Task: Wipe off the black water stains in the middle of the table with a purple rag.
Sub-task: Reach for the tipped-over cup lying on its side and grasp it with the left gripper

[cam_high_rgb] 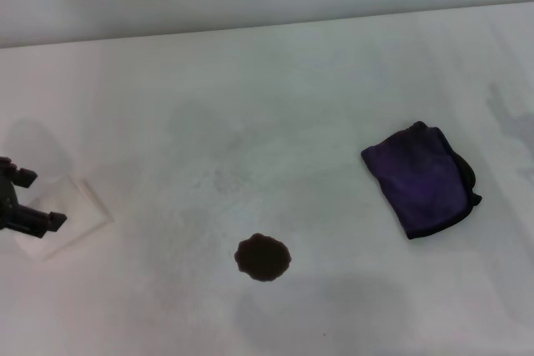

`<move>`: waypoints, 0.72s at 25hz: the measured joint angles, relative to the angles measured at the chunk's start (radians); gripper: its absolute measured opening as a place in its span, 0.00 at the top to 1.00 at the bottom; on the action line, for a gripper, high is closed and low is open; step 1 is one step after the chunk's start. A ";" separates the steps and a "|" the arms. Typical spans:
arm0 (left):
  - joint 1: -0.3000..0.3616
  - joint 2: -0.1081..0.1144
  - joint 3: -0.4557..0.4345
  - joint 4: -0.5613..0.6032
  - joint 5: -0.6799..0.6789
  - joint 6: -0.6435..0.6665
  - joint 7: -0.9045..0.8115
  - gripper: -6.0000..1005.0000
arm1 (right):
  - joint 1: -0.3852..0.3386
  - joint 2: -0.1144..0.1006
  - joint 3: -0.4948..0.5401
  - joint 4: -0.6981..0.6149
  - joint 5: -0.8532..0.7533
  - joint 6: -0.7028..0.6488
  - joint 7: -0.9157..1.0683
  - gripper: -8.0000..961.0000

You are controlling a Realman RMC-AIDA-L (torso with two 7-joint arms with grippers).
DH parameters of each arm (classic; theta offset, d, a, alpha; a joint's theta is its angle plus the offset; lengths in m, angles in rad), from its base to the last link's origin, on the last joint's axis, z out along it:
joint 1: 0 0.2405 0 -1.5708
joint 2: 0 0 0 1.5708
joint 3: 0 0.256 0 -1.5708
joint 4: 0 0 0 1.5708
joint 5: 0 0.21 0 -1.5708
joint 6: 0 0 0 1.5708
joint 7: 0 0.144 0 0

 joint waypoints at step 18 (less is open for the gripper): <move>0.002 -0.041 0.066 -0.104 0.032 0.163 0.053 0.11 | -0.002 0.000 0.000 -0.009 0.000 -0.005 -0.001 0.09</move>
